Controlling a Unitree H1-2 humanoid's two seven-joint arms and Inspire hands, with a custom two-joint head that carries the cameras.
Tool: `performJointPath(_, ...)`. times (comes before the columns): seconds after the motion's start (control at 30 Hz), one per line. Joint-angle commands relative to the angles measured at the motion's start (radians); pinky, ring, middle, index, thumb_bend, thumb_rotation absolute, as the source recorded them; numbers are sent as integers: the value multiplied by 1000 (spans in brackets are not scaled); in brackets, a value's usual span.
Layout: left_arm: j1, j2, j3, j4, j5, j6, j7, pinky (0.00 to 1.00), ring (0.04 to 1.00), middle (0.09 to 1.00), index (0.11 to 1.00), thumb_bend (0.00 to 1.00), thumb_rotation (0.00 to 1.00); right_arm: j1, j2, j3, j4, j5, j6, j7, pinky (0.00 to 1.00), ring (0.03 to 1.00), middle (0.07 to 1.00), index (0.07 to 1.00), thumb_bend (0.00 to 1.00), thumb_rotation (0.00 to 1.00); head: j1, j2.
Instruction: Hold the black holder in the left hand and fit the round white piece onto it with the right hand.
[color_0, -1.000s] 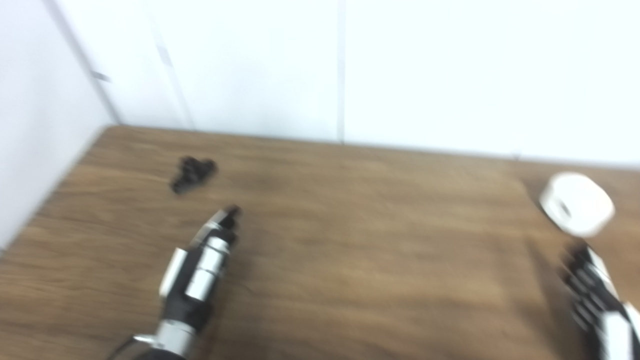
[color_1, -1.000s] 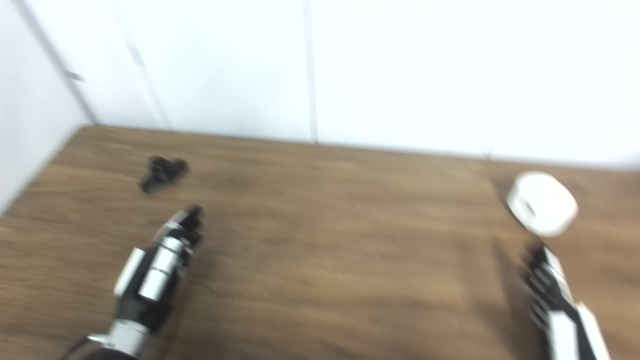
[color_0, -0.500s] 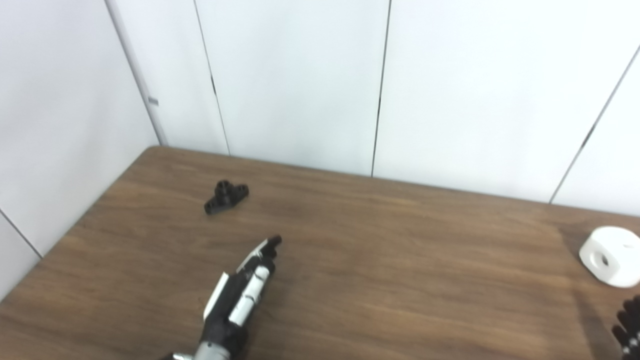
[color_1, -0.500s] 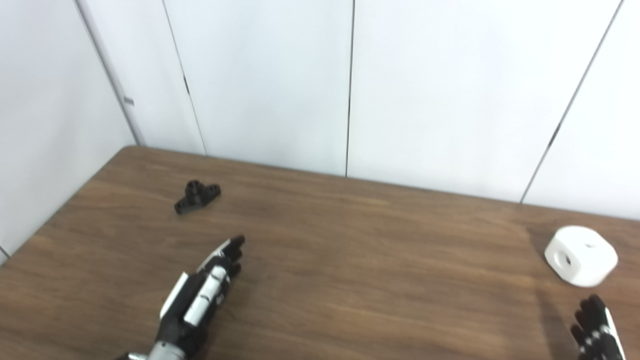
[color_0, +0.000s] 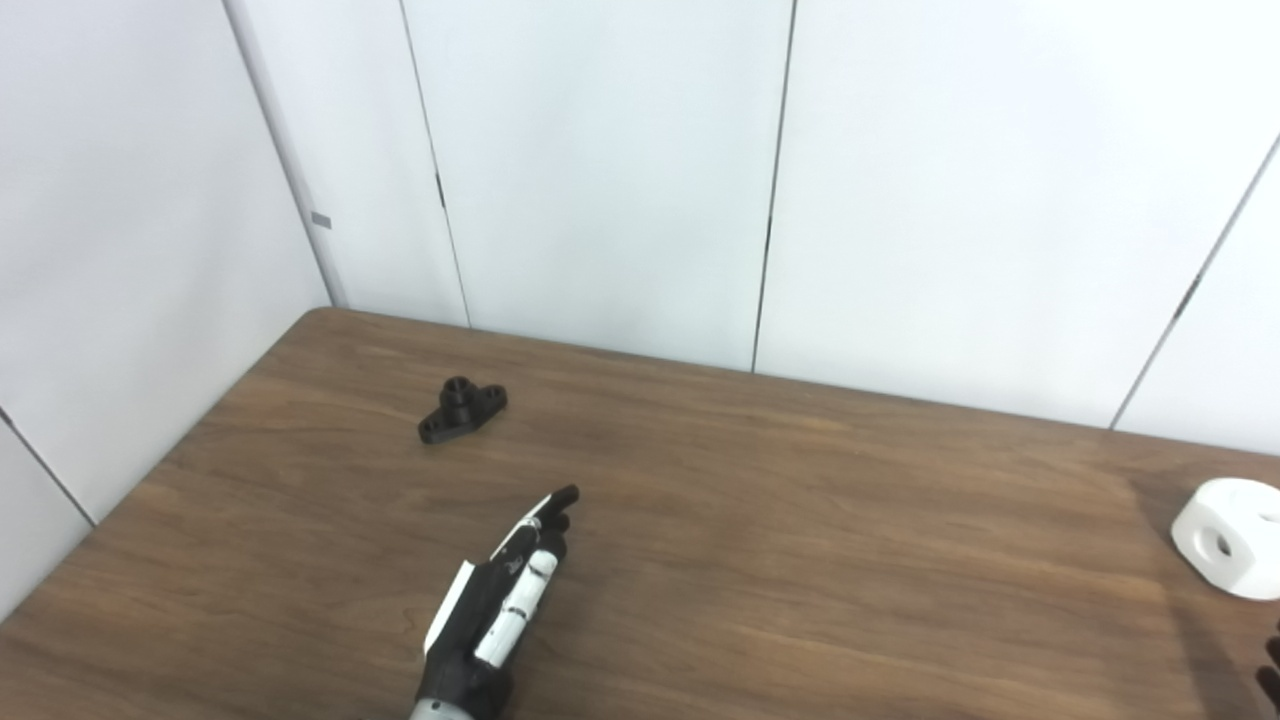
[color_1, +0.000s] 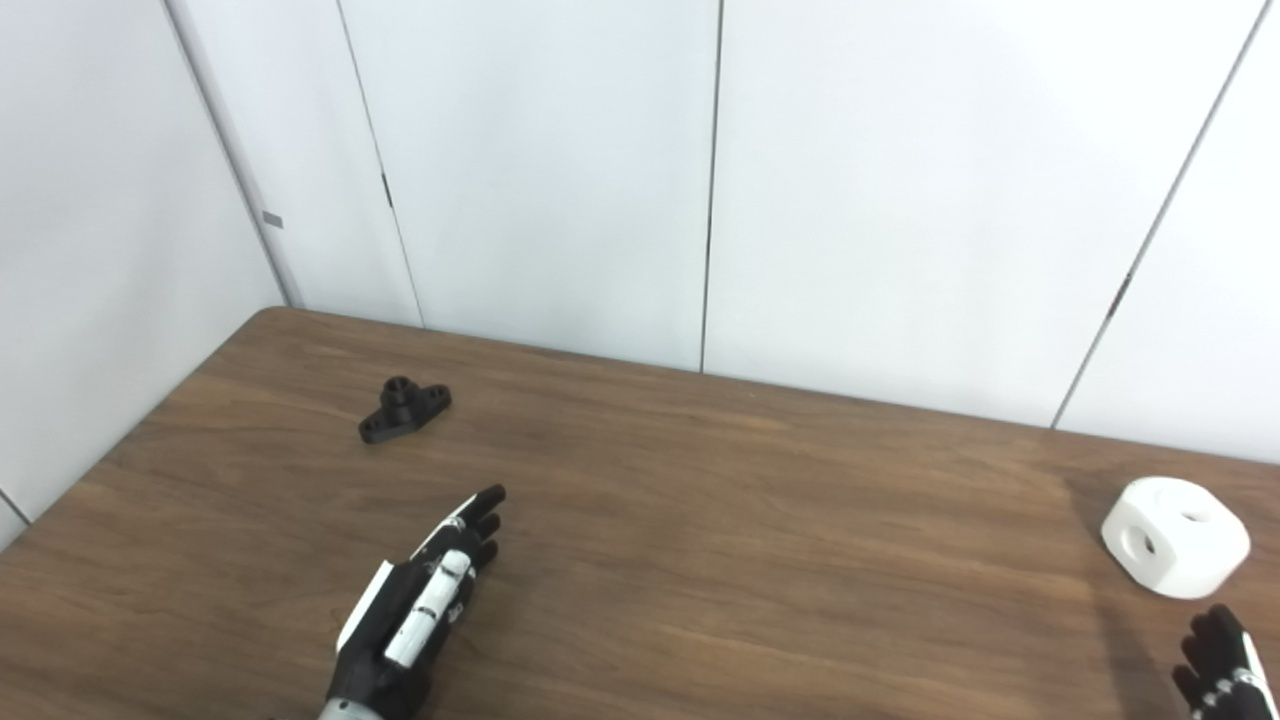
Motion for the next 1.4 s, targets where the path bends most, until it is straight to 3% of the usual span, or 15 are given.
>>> performJointPath(0.0,45,-25,-2,-14,30,-27,23,1000,1000,999,932,457,565,37,23,12,77,5,-28,2,1000,1000,1000,1000,713,1000,0,0)
performJointPath(0.07,43,-25,4,-18,77,-47,52,989,995,985,929,449,443,36,25,13,77,3,-28,1,1000,1000,1000,1000,702,1000,-6,-1)
performJointPath(0.13,38,-12,9,-39,200,-56,101,956,975,961,913,485,359,35,26,13,79,0,-27,-1,1000,1000,1000,1000,705,1000,-11,1)
performJointPath(0.27,-14,50,42,-130,375,28,140,884,913,913,890,632,158,34,29,15,82,-4,-37,-2,1000,1000,1000,1000,689,1000,-17,0)
performJointPath(0.43,-86,112,86,-175,459,129,123,895,929,927,888,727,64,36,34,18,79,-11,-47,-3,1000,1000,996,1000,664,1000,-26,4)
performJointPath(0.53,-128,162,103,-175,502,159,126,891,921,929,895,750,87,34,35,21,82,-19,-57,-5,1000,1000,999,1000,662,1000,-33,9)
performJointPath(0.77,-199,270,127,-128,658,198,141,917,941,928,881,776,201,41,50,21,43,12,2,-9,1000,1000,993,980,689,1000,-47,16)
performJointPath(0.87,-231,326,126,-79,749,207,148,925,966,927,865,798,211,45,55,22,35,19,5,-9,1000,1000,995,976,693,1000,-51,18)
performJointPath(1.03,-293,407,133,17,808,238,139,947,999,950,863,829,262,49,58,20,24,27,8,-8,1000,1000,994,972,673,1000,-53,20)
performJointPath(1.2,-344,447,124,111,813,229,153,946,1000,954,852,865,343,51,58,19,18,32,17,-6,1000,1000,991,971,660,1000,-51,22)
performJointPath(1.37,-394,458,104,195,838,196,203,966,979,929,822,873,358,58,56,20,10,25,10,-6,1000,1000,987,969,660,1000,-49,32)
